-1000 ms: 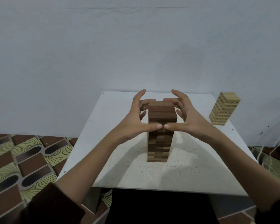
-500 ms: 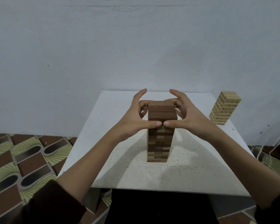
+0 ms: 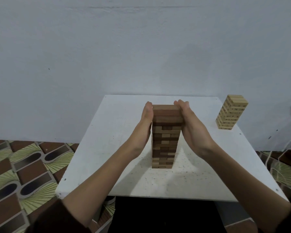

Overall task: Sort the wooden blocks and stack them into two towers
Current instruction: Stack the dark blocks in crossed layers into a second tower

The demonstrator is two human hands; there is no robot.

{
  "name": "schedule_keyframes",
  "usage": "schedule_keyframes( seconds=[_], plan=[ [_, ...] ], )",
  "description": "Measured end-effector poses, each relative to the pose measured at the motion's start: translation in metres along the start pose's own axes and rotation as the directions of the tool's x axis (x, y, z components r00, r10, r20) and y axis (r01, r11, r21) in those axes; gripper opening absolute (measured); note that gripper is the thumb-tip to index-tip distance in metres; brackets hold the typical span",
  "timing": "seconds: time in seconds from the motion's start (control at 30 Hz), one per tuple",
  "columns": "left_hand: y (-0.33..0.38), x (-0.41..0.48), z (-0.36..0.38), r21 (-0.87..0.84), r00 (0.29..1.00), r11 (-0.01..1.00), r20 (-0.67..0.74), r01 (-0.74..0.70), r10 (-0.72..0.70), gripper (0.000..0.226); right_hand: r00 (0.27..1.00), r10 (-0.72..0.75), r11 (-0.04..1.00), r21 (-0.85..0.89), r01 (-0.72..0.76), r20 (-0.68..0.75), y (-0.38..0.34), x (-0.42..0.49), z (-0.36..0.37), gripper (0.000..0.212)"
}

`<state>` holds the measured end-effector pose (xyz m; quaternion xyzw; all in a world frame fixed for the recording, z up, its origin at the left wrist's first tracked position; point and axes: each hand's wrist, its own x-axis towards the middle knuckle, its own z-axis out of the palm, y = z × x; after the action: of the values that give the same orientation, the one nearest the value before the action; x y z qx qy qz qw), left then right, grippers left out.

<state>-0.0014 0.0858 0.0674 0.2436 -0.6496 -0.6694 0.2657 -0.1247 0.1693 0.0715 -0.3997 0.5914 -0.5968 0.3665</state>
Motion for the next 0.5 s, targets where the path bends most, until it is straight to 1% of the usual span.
schedule_keyframes(
  seconds=[0.03, 0.1, 0.13, 0.27, 0.4, 0.5],
  plan=[
    [-0.001, -0.001, 0.003, -0.018, 1.000, 1.000, 0.002, 0.000, 0.000, 0.076, 1.000, -0.002, 1.000, 0.020, 0.002, 0.008, 0.001, -0.001, 0.003, 0.081],
    [-0.001, -0.001, 0.007, -0.044, 1.000, 0.999, 0.012, -0.008, 0.009, 0.080, 1.000, -0.012, 0.999, 0.051, 0.011, 0.017, 0.002, -0.004, 0.007, 0.067],
    [-0.001, -0.001, 0.008, -0.061, 1.000, 0.998, 0.016, -0.015, 0.016, 0.082, 1.000, -0.014, 0.998, 0.061, 0.013, 0.013, 0.003, -0.005, 0.009, 0.063],
    [-0.005, 0.001, 0.008, -0.099, 1.000, 0.995, 0.012, -0.020, 0.022, 0.086, 1.000, 0.004, 0.999, 0.041, -0.004, 0.002, 0.000, -0.006, 0.012, 0.068],
    [-0.007, 0.000, 0.008, -0.129, 0.999, 0.991, 0.018, -0.030, 0.033, 0.083, 1.000, 0.013, 0.997, 0.080, -0.013, -0.006, -0.004, -0.008, 0.015, 0.060],
    [-0.007, -0.003, 0.011, -0.135, 0.998, 0.989, 0.017, -0.057, 0.060, 0.076, 1.000, -0.019, 0.998, 0.066, 0.019, -0.007, 0.001, -0.008, 0.015, 0.071]
  ],
)
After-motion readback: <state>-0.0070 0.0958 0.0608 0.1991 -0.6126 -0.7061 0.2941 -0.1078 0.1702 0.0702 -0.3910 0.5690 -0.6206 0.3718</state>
